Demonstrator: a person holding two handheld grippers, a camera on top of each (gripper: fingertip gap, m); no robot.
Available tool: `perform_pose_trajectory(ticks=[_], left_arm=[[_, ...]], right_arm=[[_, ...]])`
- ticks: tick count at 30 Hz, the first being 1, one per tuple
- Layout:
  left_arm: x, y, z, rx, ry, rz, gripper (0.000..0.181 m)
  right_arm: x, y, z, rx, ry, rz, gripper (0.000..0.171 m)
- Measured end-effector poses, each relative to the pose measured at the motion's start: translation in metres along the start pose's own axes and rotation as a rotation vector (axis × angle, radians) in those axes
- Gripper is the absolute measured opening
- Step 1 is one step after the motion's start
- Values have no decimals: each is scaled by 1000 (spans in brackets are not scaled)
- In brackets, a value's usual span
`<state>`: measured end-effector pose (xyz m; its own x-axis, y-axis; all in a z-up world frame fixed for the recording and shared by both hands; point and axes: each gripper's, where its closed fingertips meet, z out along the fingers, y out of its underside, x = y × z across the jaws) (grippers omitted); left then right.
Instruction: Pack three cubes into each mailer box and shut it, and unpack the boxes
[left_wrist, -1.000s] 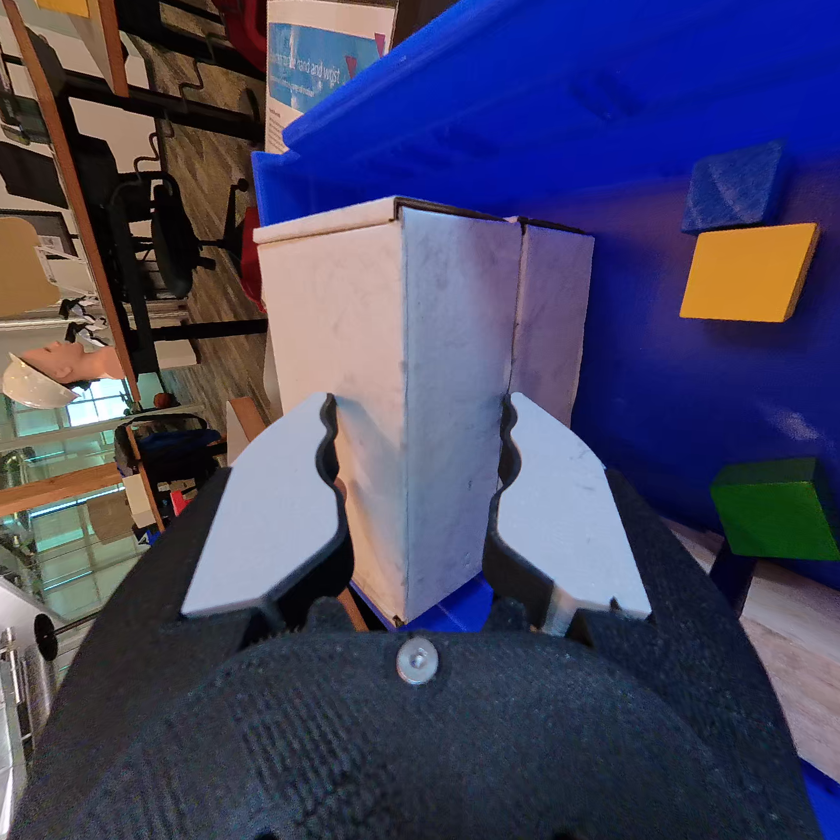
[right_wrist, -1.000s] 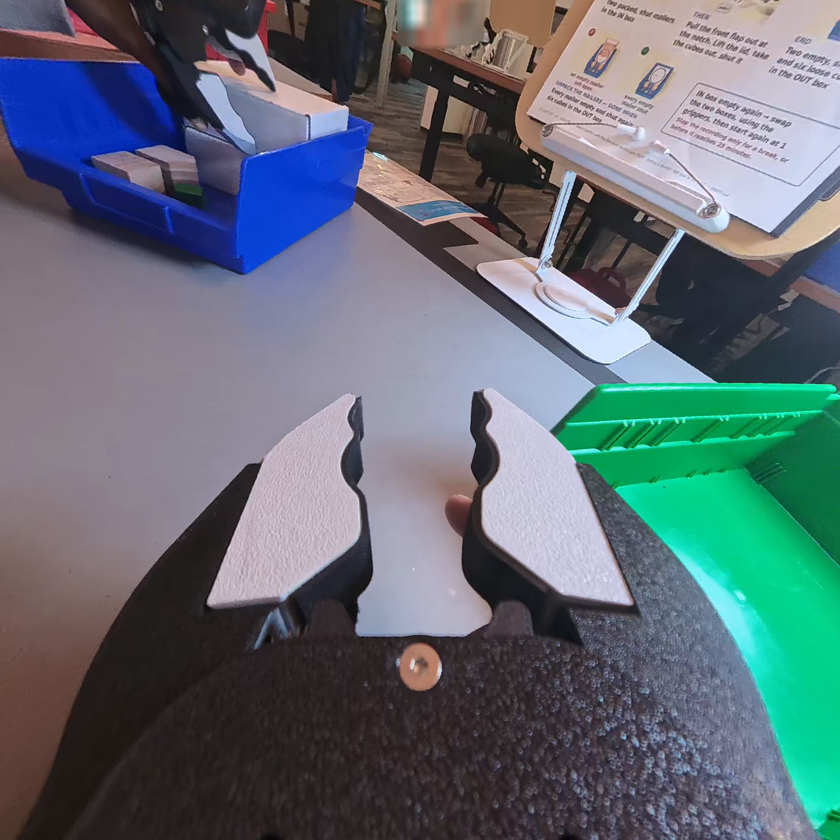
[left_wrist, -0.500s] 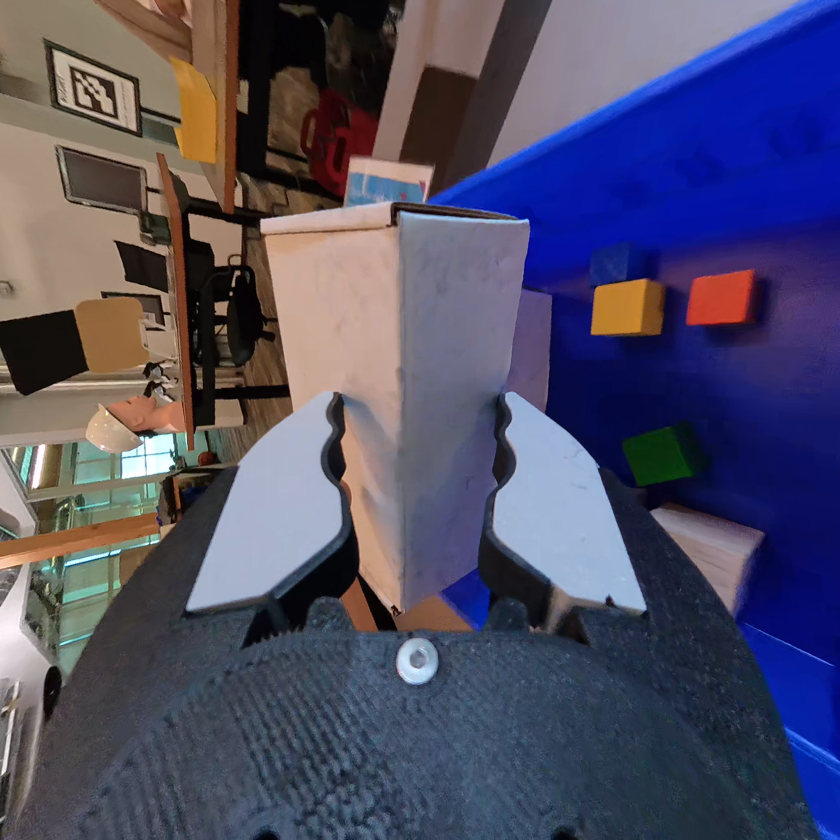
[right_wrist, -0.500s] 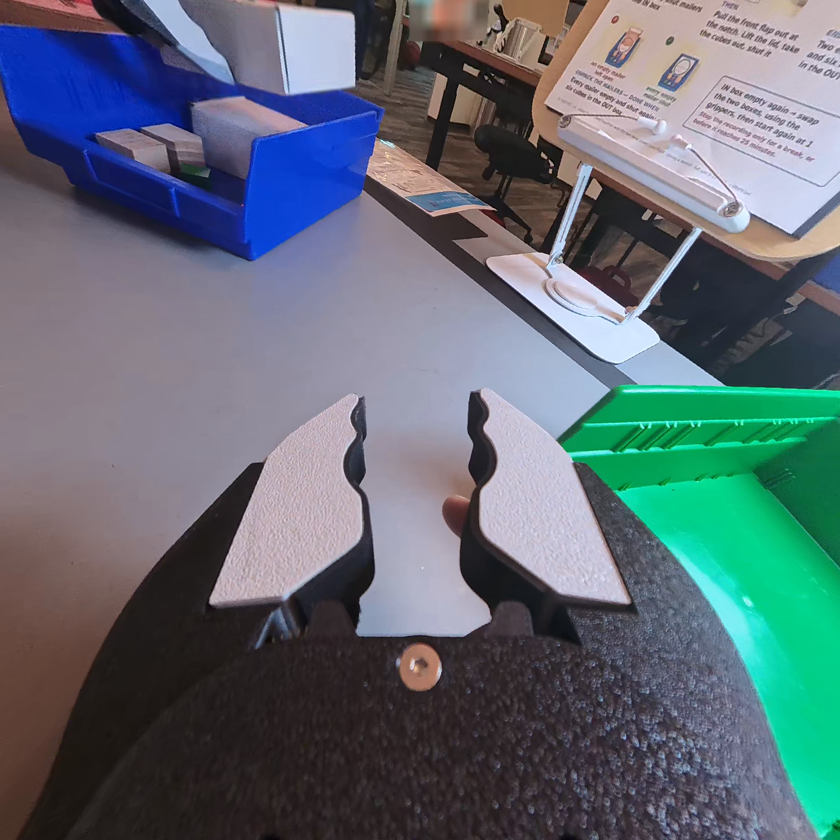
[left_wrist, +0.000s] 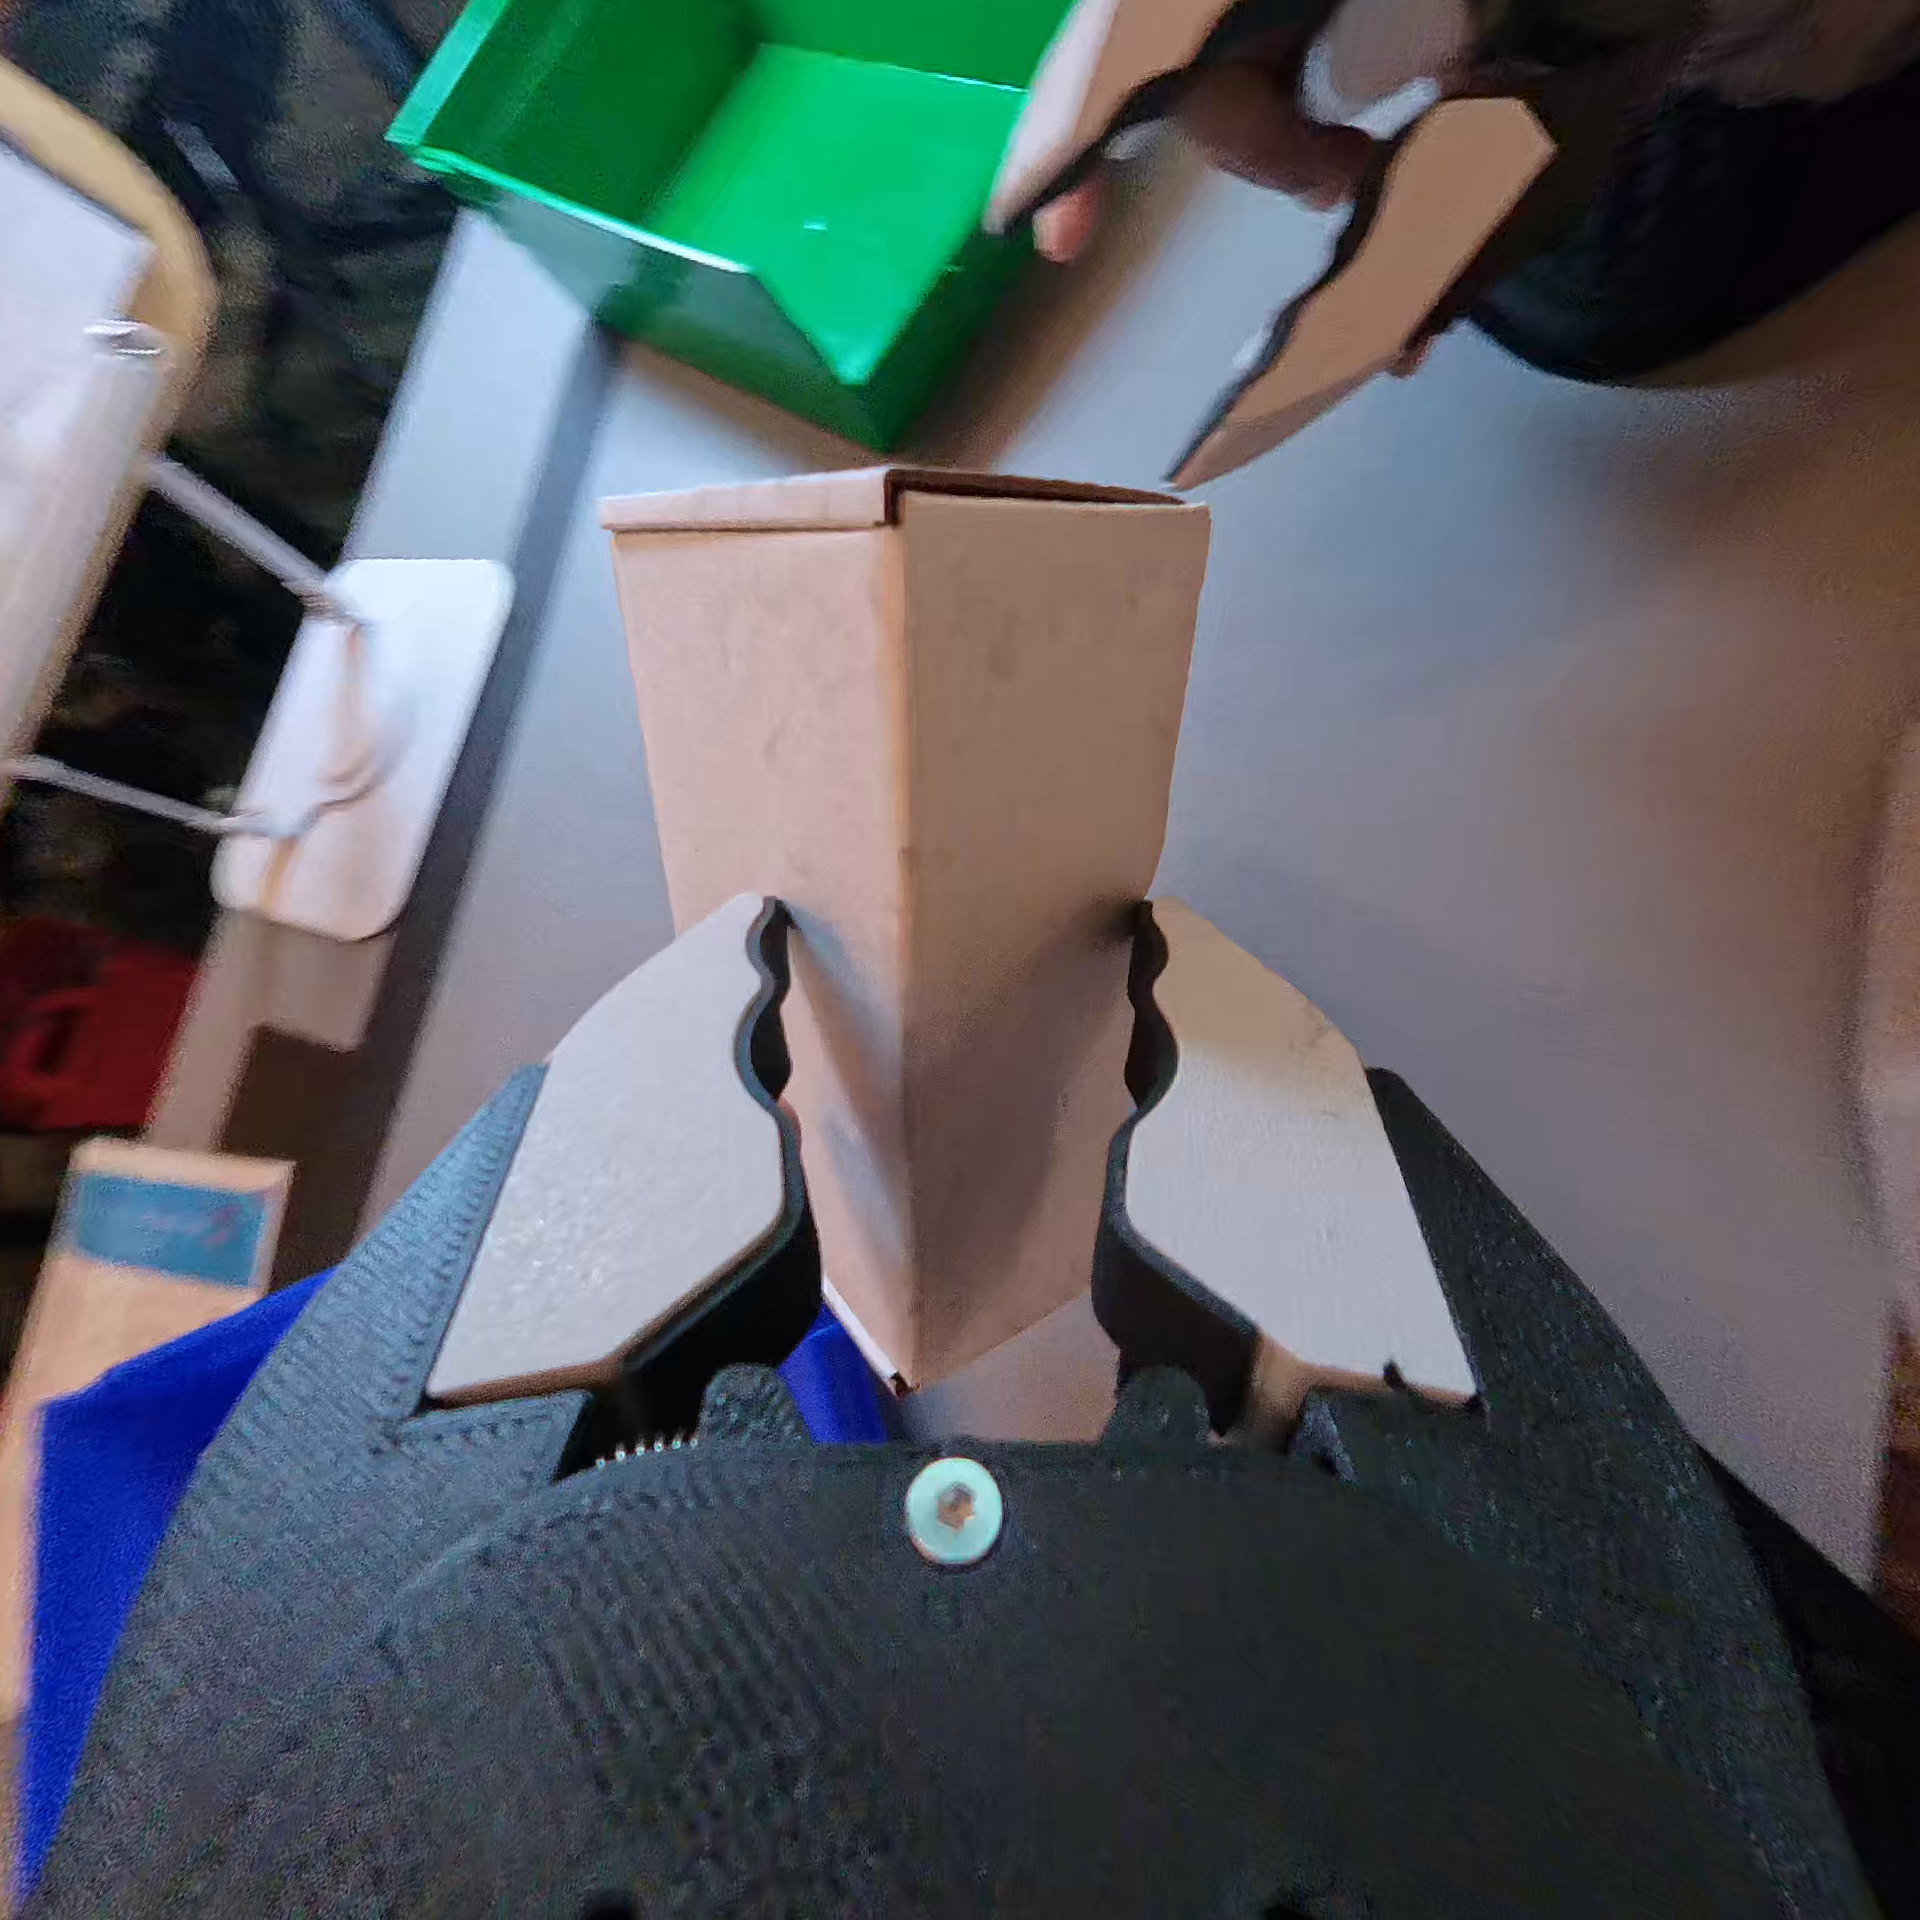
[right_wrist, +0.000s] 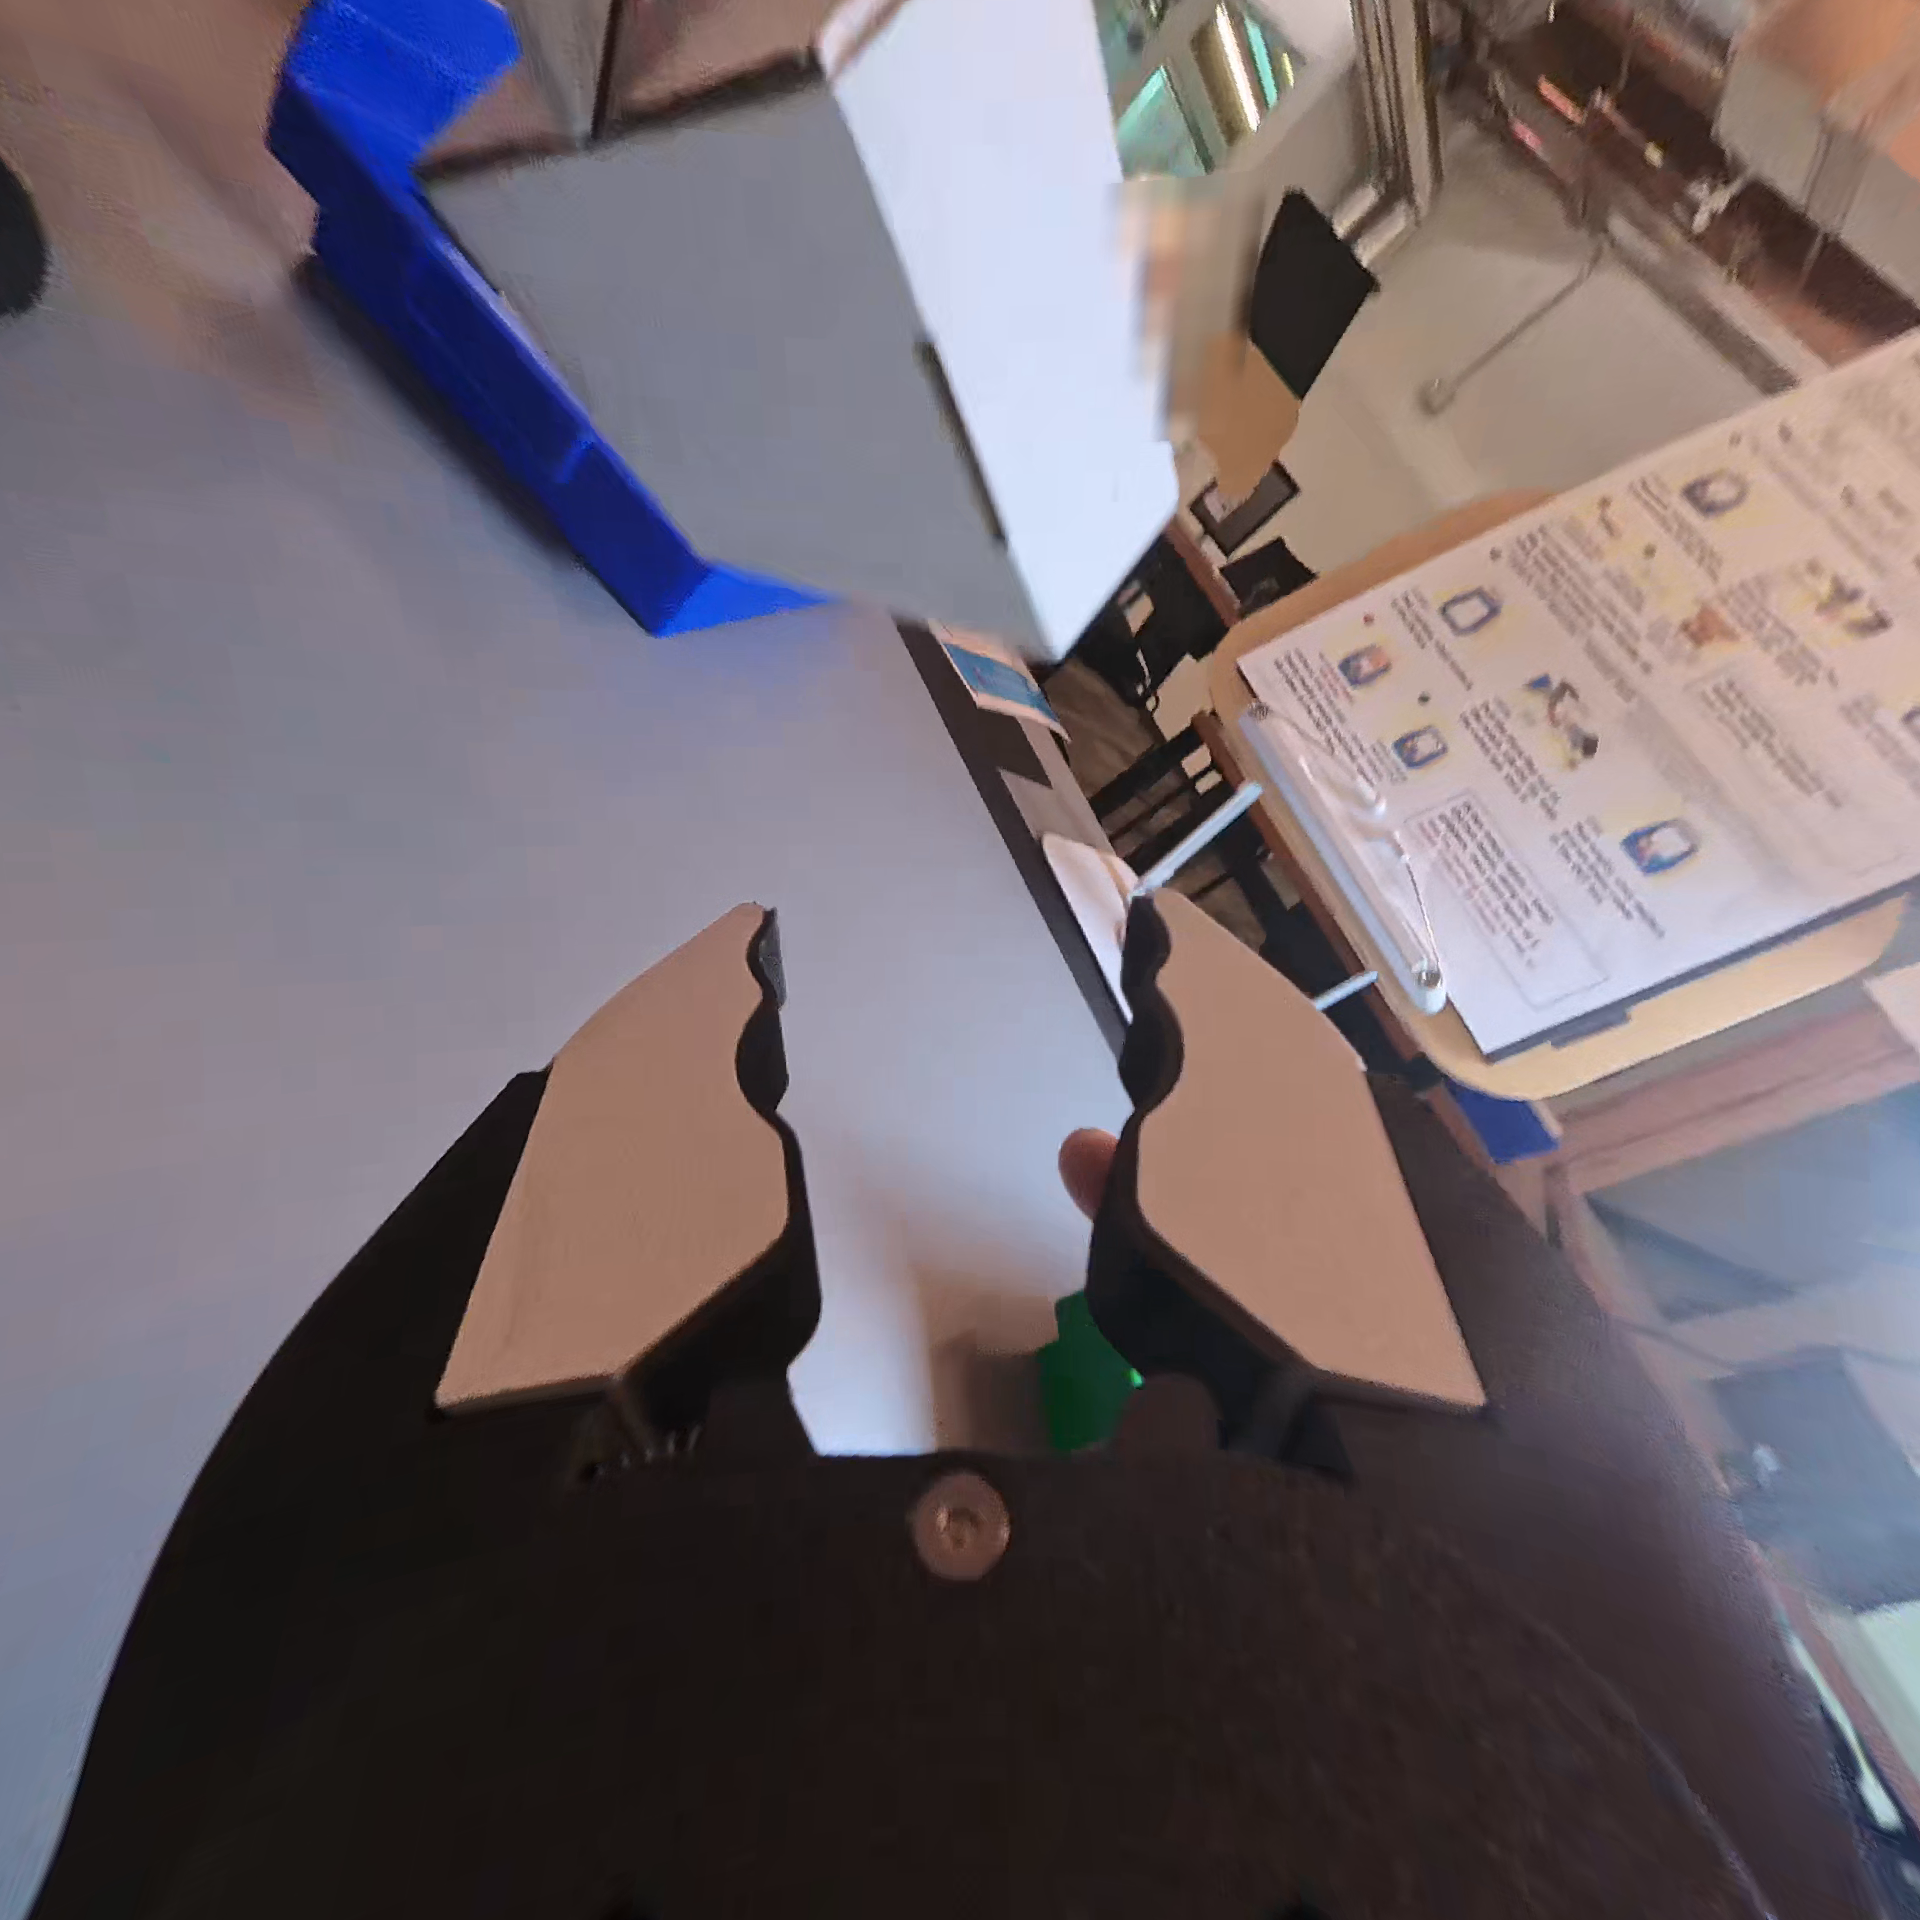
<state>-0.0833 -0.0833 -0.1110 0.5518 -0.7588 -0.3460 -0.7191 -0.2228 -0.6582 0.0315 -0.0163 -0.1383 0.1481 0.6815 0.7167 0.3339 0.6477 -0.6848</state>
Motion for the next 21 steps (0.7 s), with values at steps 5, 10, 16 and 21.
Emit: perform_pose_trajectory(ticks=[5,10,16,21], left_arm=[[52,2,39,-82,324,13,63],[72,1,57,-172,433,96,62],[71,-12,70,-178,444,86,58],[75,-22,75,-137,478,69,58]], right_arm=[[-23,-15,-10,60,-145,-24,77],[-45,-18,-9,27,-231,-74,85],[-73,-12,-10,13,-353,-60,85],[-60,-19,-6,33,-279,-18,68]])
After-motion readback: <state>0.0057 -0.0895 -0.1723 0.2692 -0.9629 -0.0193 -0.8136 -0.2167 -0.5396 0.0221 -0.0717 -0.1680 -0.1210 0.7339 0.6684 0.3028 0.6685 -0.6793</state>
